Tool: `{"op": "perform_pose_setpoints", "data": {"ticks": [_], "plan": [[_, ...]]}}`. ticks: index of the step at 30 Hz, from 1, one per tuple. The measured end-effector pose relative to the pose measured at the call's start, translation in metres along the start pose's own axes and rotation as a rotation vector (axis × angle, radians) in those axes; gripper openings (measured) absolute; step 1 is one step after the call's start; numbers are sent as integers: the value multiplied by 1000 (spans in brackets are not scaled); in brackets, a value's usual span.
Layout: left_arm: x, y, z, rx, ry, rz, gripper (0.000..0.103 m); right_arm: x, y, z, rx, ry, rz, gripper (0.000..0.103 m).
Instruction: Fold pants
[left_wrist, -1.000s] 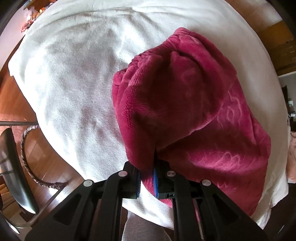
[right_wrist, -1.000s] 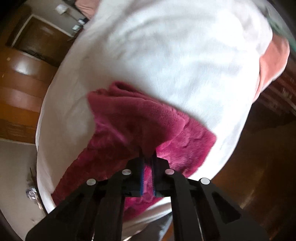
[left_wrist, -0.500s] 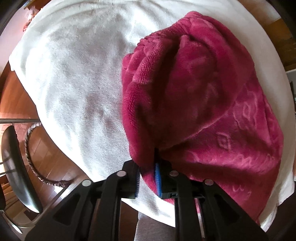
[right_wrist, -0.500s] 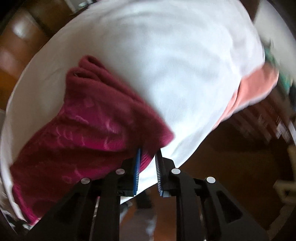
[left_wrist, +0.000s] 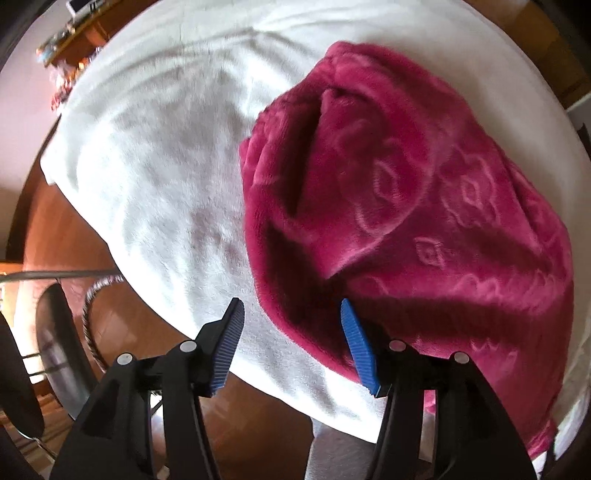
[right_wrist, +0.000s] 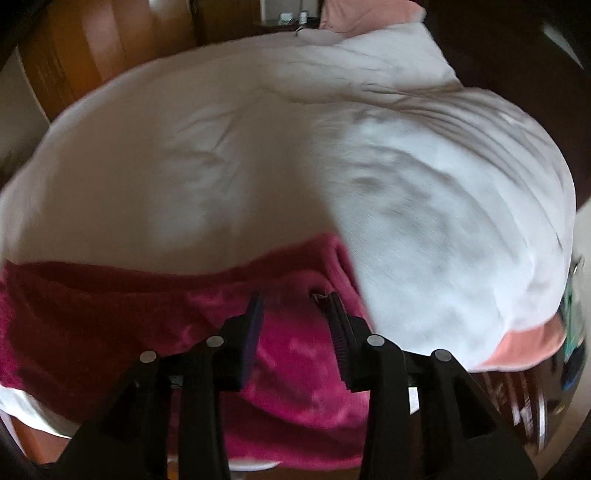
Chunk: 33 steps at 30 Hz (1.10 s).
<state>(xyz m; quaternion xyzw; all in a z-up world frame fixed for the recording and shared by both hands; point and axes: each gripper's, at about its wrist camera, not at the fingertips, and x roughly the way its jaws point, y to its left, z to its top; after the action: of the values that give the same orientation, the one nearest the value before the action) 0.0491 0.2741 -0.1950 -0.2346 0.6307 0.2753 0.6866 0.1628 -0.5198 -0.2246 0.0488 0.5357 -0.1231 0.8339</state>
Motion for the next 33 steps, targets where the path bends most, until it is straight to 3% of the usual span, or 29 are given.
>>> {"op": "perform_pose_setpoints", "data": {"ticks": [1,2,5,10,17,20,23,27,31,33], "plan": [[-6,-2,1,9,-7,4,57,12,4,1,-21,17,-22,31],[-10,-7,-1,22,-18,11,59,20,9,1,-39,30,-42,15],[-18,-24,-5,63,-36,23,60,25,15,12,-68,33,-76,8],[-23,-53,-6,130,-54,13,60,-3,14,18,-35,-46,-108,8],[-16,-103,-13,234,-31,13,60,32,16,20,-76,7,-163,8],[-14,-126,-17,301,-24,23,68,41,23,24,-96,13,-186,8],[-9,-135,-19,339,-24,49,69,41,26,24,-119,18,-193,9],[4,-119,-19,292,2,86,69,25,19,24,-60,8,-149,11],[15,-96,-22,218,16,97,69,10,5,25,-6,-21,-141,24],[10,-84,-18,184,12,87,69,1,6,24,-14,-34,-137,24]]}}
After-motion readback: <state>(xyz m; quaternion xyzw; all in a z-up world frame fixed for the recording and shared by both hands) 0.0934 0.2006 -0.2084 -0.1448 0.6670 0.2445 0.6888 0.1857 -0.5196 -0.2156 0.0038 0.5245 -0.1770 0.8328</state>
